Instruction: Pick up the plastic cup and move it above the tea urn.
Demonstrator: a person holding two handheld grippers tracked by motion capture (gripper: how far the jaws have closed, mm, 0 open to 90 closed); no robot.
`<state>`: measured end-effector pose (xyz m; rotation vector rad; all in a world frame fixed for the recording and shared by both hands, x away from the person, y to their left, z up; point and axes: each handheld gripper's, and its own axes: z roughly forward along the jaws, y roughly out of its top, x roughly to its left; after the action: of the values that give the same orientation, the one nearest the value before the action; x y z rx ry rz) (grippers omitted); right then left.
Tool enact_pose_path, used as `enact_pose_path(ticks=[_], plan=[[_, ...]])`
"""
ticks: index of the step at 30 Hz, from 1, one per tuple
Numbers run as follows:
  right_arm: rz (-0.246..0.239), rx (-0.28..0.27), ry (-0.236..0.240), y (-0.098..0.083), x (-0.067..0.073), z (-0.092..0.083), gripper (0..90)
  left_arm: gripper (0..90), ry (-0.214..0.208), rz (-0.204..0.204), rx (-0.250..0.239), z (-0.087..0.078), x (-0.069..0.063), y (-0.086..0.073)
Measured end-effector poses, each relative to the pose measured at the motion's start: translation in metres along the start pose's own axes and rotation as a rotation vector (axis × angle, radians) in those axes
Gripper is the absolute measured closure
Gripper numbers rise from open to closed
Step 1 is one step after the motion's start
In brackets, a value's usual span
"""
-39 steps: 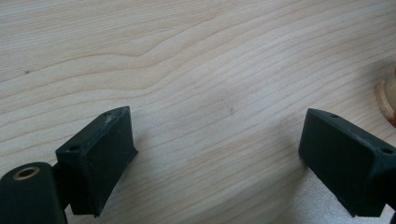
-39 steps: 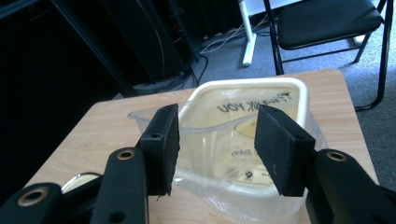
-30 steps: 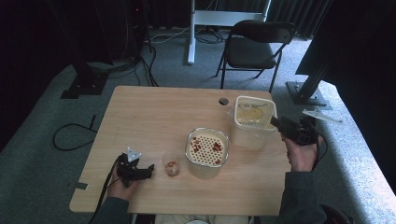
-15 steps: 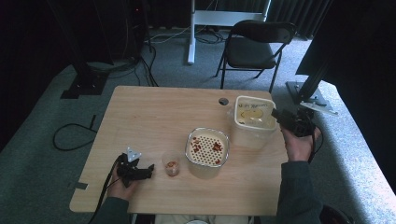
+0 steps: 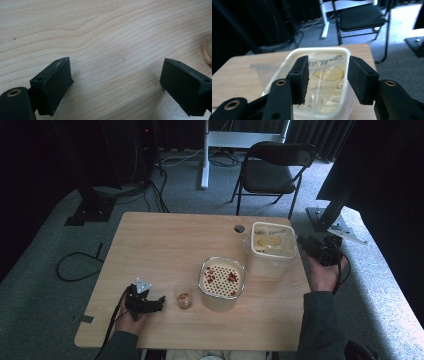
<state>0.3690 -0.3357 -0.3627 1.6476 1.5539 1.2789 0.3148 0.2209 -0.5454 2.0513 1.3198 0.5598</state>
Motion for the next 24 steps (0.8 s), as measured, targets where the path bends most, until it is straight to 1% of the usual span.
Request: enact_pose_path(ticks=[1,2,4,6,8,11,14,16,17,18,19,21,23,24], plan=[[0.014,-0.011,-0.018,0.001,-0.002,-0.001,52.1,10.9,0.000,-0.001,-0.001,0.000,0.000,0.000],[0.045,-0.011,-0.028,0.001,-0.006,-0.001,51.6,10.9,0.000,0.000,-0.001,0.000,0.000,0.000],[0.038,-0.004,-0.022,0.001,-0.007,-0.001,50.4,11.0,0.000,0.000,0.000,0.000,0.000,0.000],[0.019,0.012,-0.006,-0.002,-0.006,-0.001,49.2,10.9,0.001,0.000,0.000,0.000,0.000,0.000],[0.003,0.019,0.027,-0.006,-0.004,-0.002,48.1,10.9,0.000,-0.001,-0.001,0.000,0.000,0.000],[-0.048,0.049,0.042,-0.012,-0.002,0.000,47.9,10.9,0.000,-0.001,-0.001,0.000,0.000,0.000],[-0.062,0.068,0.065,-0.015,-0.001,0.003,47.8,10.9,0.000,0.000,0.000,0.000,0.000,0.000],[-0.063,0.072,0.086,-0.014,0.000,0.006,51.3,10.9,0.000,0.000,-0.001,0.000,0.000,0.000],[-0.064,0.074,0.092,-0.013,0.001,0.007,54.9,10.9,0.000,0.000,-0.001,0.000,0.000,0.000],[-0.073,0.071,0.101,-0.012,0.003,0.008,57.4,10.9,0.000,0.002,0.002,0.000,0.000,0.000],[-0.084,0.068,0.112,-0.010,0.006,0.008,57.8,10.9,0.000,0.002,0.001,0.000,0.000,0.000],[-0.113,0.065,0.120,-0.009,0.013,0.008,57.7,10.9,0.000,0.001,0.001,0.000,0.000,0.000],[-0.144,0.063,0.146,-0.008,0.021,0.010,56.9,10.9,0.001,0.002,0.002,0.000,0.000,0.000],[-0.160,0.060,0.141,-0.008,0.024,0.010,55.0,10.9,0.000,0.000,0.000,0.000,0.000,0.000]])
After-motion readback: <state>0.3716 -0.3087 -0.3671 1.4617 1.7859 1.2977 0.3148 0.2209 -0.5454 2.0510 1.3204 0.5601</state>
